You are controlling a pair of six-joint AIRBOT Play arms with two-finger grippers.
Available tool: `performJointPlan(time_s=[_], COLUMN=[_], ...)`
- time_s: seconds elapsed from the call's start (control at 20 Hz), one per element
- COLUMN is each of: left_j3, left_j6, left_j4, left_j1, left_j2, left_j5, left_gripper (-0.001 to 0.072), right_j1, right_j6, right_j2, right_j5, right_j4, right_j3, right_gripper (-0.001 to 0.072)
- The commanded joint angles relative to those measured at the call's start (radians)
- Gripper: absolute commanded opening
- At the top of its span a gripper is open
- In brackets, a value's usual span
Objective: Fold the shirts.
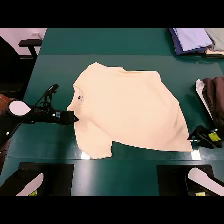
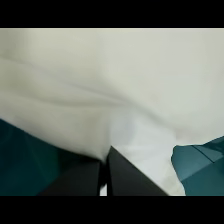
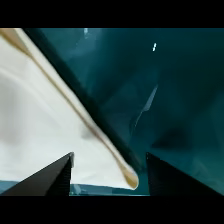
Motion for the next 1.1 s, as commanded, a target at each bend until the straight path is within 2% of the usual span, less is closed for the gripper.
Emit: performJointPlan(time_s=[0.0, 0.05, 0.15, 0.25, 0.35, 0.4, 0.65, 0.75, 1.05], left_j3=[0.003, 0.003, 0.003, 0.005, 0.025, 0.046, 0.307, 0.476, 1.064], left_j6=[0.002, 0.002, 0.002, 0.010, 0.010, 0.010, -0.026, -0.026, -0.060], left_j4=[0.000, 0.000, 0.000, 0.000, 0.001, 0.005, 0.122, 0.151, 0.213], left_j1=[0.000, 0.000, 0.000, 0.000, 0.000, 0.000, 0.000, 0.000, 0.000], left_j2=[0.001, 0.001, 0.001, 0.001, 0.010, 0.030, 0.097, 0.101, 0.111], left_j5=[0.001, -0.001, -0.016, -0.036, -0.050, -0.048, -0.140, -0.191, -0.216], left_gripper=[0.0024, 0.0025, 0.0025, 0.0024, 0.0022, 0.0022, 0.0023, 0.0023, 0.0023], right_j1=[0.076, 0.100, 0.139, 0.175, 0.207, 0.217, 0.293, 0.344, 0.417], right_j6=[0.002, 0.005, 0.005, 0.004, 0.003, 0.003, 0.005, 0.013, 0.033], right_j2=[-0.048, -0.053, -0.048, -0.014, 0.060, 0.100, 0.275, 0.315, 0.351], right_j5=[-0.027, -0.026, -0.009, -0.001, -0.008, -0.010, -0.002, 0.004, 0.002], right_j4=[-0.013, -0.013, -0.008, -0.009, -0.009, -0.008, -0.005, -0.005, -0.006], right_j3=[-0.029, -0.029, -0.028, -0.028, -0.027, -0.023, 0.183, 0.347, 0.939], right_gripper=[0.0508, 0.0501, 0.0333, 0.0221, 0.0066, 0.0029, 0.0015, 0.0015, 0.0015])
